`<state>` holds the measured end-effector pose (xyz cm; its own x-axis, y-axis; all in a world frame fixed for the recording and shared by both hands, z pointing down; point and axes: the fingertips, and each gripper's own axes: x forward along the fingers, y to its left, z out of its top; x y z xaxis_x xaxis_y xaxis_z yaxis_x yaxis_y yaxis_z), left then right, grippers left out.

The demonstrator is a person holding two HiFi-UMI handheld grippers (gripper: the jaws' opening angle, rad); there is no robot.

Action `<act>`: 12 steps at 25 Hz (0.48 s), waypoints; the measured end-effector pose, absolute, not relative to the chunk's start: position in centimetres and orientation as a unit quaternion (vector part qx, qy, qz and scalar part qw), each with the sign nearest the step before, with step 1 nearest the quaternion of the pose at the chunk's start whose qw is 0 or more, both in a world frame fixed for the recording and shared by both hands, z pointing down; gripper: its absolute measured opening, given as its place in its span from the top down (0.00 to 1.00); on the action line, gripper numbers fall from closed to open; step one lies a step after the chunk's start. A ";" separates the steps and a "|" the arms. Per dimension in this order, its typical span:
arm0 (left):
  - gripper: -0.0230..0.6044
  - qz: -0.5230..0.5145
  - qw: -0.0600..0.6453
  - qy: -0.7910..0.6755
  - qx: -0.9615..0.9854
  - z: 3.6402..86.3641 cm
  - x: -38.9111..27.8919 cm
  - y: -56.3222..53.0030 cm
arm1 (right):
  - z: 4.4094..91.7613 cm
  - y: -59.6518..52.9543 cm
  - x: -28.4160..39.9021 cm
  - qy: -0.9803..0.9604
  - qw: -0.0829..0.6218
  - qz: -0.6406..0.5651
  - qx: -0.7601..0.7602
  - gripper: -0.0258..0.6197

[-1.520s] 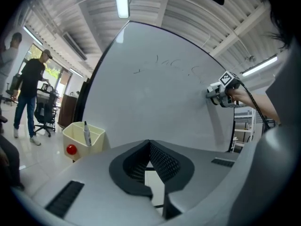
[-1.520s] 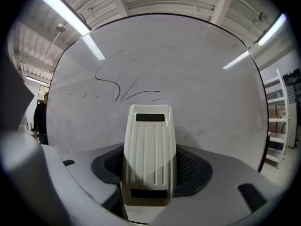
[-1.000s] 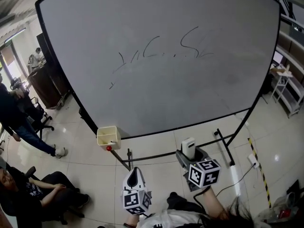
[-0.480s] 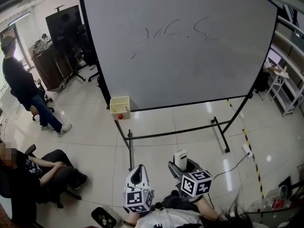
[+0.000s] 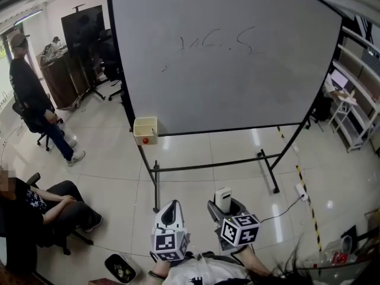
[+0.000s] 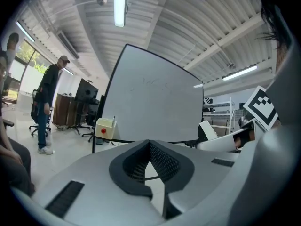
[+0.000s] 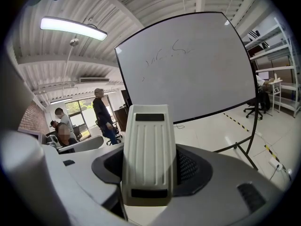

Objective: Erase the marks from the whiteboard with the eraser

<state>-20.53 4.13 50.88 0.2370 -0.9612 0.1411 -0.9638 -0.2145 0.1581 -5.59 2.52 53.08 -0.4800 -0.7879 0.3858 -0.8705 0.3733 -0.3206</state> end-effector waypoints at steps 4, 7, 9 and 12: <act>0.97 0.014 0.106 -0.604 0.790 51.0 -17.4 4.3 | 53.6 3.7 -2.2 -0.813 0.082 0.251 0.520 0.53; 0.97 0.018 0.105 -0.597 0.795 51.0 -15.4 4.8 | 53.8 4.4 0.0 -0.806 0.081 0.250 0.530 0.53; 0.97 0.022 0.104 -0.591 0.800 51.3 -14.2 5.0 | 53.8 4.8 1.0 -0.804 0.080 0.248 0.534 0.53; 0.97 0.028 0.100 -0.583 0.806 51.2 -12.7 5.4 | 53.7 5.2 2.0 -0.804 0.079 0.243 0.537 0.53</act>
